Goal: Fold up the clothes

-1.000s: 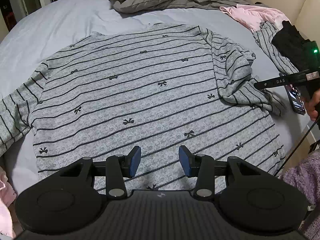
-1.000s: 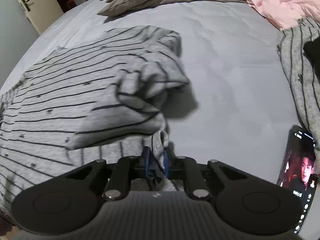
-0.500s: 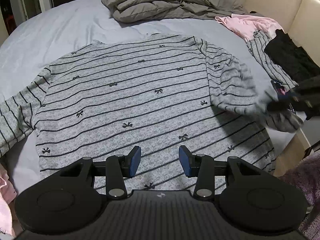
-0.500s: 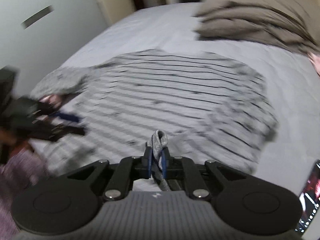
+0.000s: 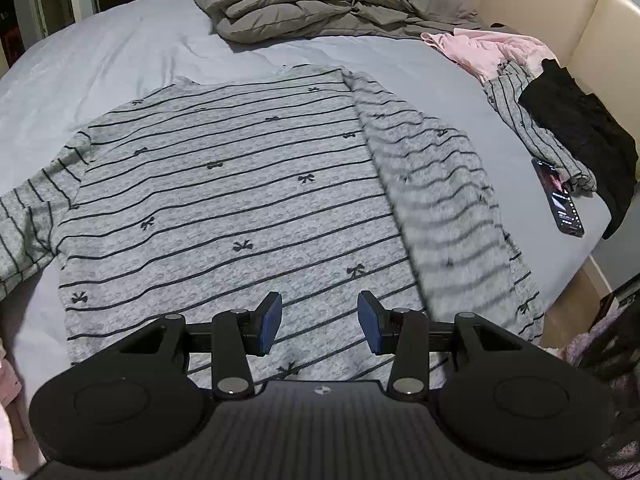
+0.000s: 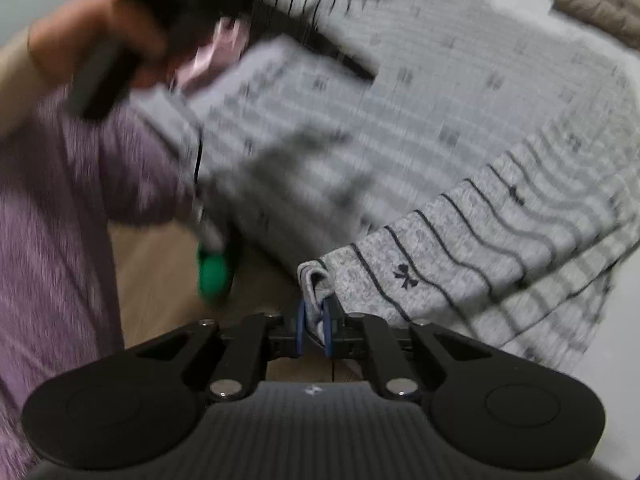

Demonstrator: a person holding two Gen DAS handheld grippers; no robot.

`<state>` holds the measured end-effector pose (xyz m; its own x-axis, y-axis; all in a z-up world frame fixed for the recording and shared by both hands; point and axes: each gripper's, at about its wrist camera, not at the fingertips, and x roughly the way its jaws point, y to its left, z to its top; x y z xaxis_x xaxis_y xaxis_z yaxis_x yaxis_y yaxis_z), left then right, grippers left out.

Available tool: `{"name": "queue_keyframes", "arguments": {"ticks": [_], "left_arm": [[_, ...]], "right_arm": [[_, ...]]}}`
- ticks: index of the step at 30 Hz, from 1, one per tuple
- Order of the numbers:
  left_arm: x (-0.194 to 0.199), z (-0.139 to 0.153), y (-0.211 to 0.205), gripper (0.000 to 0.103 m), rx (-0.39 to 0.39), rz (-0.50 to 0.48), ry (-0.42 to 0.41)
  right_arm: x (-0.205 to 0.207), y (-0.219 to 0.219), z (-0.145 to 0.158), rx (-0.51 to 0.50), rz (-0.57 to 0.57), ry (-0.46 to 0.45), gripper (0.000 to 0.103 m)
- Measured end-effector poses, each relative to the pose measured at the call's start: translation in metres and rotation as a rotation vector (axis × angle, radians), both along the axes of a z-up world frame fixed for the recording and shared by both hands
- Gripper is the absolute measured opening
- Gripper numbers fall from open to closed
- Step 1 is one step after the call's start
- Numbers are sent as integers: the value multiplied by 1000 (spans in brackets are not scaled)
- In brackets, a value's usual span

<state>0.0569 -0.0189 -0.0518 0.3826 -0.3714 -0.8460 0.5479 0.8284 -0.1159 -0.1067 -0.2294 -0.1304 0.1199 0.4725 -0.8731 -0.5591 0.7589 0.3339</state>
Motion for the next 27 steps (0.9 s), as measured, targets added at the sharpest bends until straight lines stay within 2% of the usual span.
{"name": "queue_keyframes", "arguments": {"ticks": [1,3,4,5,6,11,17,21,27], "left_arm": [[2,-1,-2,40,-4,2,9],[8,-1,-7,40,-9,-1,24],[11,-1,-10,40,-10,-4,30],[15,-1,-13,40,-10,-7,31],[18,-1,-17,40,-11,-9,32],[45,1,-40,40,-37,-16,22],[93,-13,-88,41,-108,-10,-5],[125,-27,-122,48,-137,4,-28],[177,-55,-169,48,-123,13,-16]], "right_arm": [[-1,-1,-5,-8,6,18,15],[-2,-6,-6,-21,-7,30,17],[0,-11,-5,-14,-16,37,23],[3,-16,-2,-7,-28,38,31],[7,-20,2,-6,-43,30,46],[34,-52,28,-48,-86,-30,48],[97,-118,45,-185,-226,-106,48],[139,-168,43,-237,-373,-161,48],[173,-211,26,-267,-526,-205,48]]}}
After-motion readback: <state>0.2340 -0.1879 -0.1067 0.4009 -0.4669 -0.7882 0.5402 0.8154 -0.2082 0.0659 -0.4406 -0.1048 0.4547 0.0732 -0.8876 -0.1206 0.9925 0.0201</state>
